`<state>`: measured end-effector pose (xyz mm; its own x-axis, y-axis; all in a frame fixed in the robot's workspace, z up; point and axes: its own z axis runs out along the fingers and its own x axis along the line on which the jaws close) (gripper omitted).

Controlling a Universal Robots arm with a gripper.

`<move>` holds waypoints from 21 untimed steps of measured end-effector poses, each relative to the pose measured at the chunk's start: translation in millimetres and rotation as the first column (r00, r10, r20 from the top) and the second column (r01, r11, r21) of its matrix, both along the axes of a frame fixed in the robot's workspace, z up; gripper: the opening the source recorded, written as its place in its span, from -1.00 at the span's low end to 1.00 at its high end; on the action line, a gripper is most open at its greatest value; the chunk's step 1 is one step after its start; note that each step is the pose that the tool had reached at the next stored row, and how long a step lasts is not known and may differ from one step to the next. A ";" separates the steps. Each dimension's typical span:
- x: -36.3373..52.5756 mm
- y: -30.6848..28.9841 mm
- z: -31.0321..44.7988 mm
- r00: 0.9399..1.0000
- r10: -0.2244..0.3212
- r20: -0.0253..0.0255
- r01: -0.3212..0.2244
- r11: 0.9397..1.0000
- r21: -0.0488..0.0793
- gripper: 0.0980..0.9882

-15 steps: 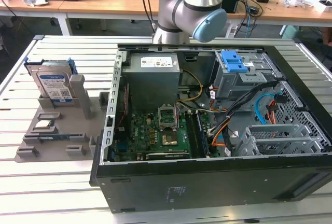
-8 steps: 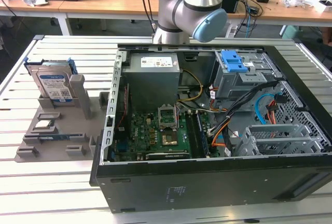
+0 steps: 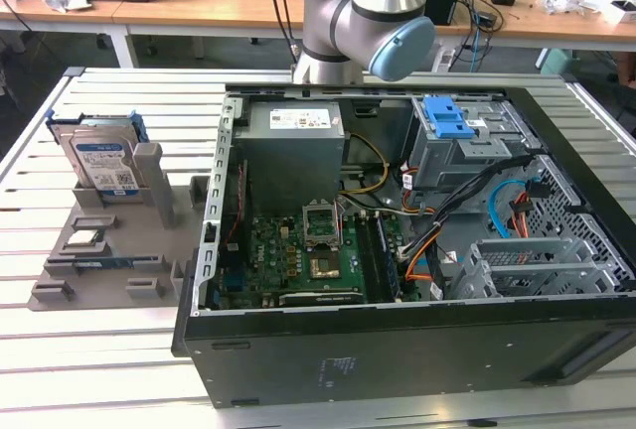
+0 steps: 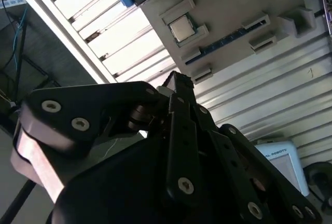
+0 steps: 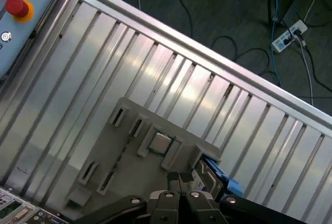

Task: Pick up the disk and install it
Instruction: 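Pick up the disk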

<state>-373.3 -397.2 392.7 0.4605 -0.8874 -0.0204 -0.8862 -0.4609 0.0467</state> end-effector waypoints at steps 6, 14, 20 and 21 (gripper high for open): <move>0.0 0.0 -0.9 0.995 -0.098 0.000 0.098 0.995 -0.002 -0.98; 0.0 0.0 -1.5 0.983 -0.184 0.000 0.184 0.983 -0.003 -0.98; 0.0 0.0 -1.7 0.975 -0.221 0.000 0.221 0.975 -0.003 -0.98; 0.0 0.0 -1.8 0.974 -0.226 0.000 0.226 0.974 -0.003 -0.98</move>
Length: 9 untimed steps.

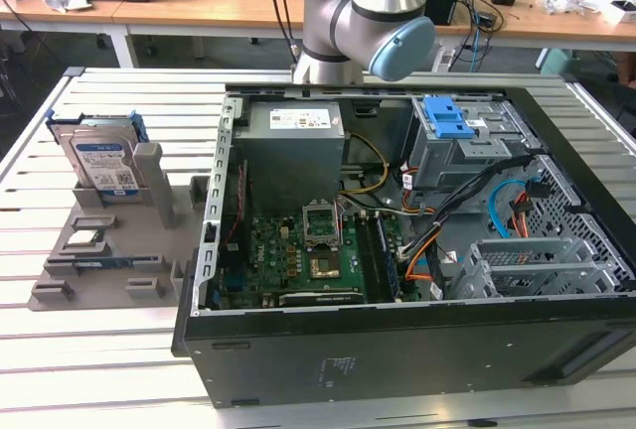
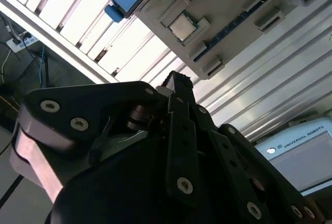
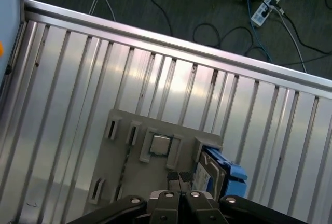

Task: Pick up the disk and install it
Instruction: 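Pick up the disk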

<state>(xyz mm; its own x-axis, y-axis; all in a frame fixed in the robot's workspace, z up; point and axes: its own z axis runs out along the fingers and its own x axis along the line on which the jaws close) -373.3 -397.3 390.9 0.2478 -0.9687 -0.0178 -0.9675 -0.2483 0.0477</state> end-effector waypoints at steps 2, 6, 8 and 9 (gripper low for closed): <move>0.0 0.0 -0.1 1.000 -0.020 0.000 0.020 1.000 -0.001 -0.98; 0.0 0.0 -0.6 0.996 -0.084 0.000 0.084 0.996 -0.004 -0.98; 0.0 0.0 -0.8 0.994 -0.110 0.000 0.110 0.994 -0.005 -0.98; 0.1 0.0 -0.9 0.992 -0.123 0.000 0.123 0.992 -0.007 -0.98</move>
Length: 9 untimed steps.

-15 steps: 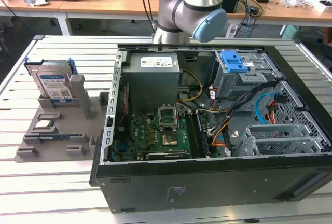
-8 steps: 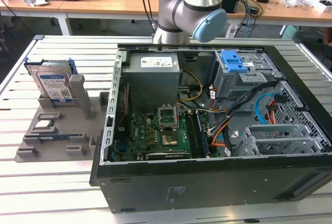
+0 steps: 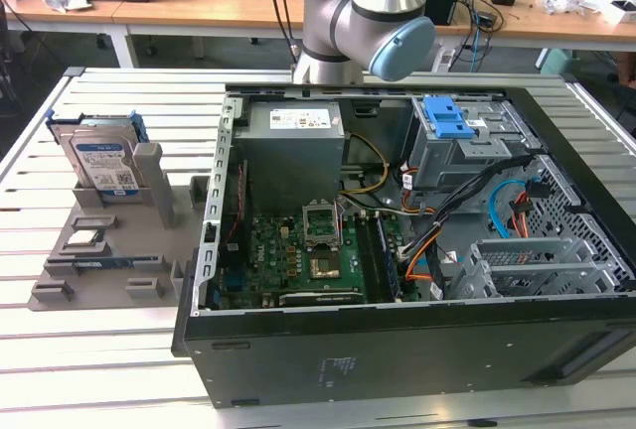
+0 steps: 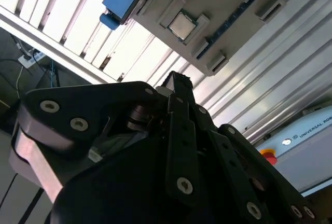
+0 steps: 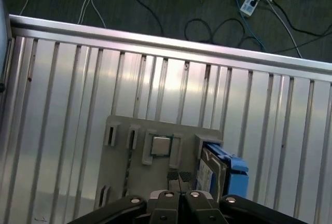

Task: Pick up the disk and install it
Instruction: 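Pick up the disk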

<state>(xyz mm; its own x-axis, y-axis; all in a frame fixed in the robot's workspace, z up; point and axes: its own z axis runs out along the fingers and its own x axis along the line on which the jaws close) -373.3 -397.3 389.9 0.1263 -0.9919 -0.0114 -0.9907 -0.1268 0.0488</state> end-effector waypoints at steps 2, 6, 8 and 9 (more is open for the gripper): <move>-0.1 0.0 -0.3 1.000 -0.030 0.000 0.030 1.000 -0.003 -0.98; 0.0 0.0 -1.3 0.995 -0.102 0.001 0.102 0.995 -0.008 -0.98; 0.8 0.0 -1.8 0.992 -0.123 0.001 0.123 0.992 -0.009 -0.83; 1.1 0.0 -1.9 0.992 -0.124 0.001 0.124 0.992 -0.009 -0.42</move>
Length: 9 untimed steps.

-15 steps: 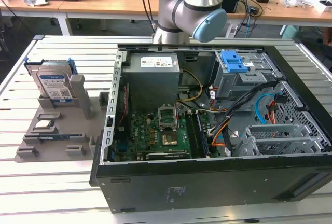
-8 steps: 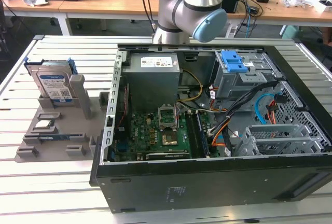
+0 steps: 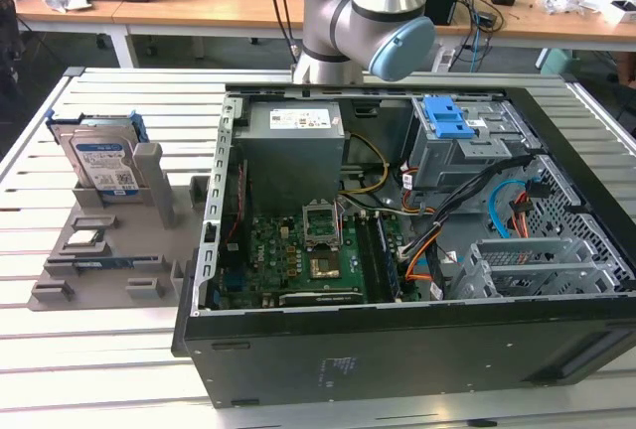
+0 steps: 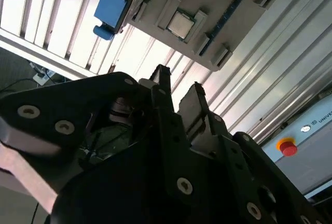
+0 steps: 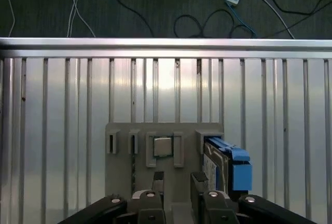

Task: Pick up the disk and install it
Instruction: 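Pick up the disk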

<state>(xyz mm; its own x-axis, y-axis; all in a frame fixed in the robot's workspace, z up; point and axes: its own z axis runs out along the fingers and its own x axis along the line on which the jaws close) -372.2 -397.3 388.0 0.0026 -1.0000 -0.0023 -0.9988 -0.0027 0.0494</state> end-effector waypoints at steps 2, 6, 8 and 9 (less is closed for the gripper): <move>0.1 0.0 0.0 1.000 -0.001 0.000 0.001 1.000 0.000 -0.29; 0.5 0.0 -0.2 1.000 -0.002 0.000 0.002 1.000 0.000 -0.14; 1.1 0.4 -0.2 1.000 -0.002 0.000 0.002 1.000 0.000 -0.14; 2.1 1.3 -0.2 1.000 -0.002 0.000 0.002 1.000 0.000 -0.14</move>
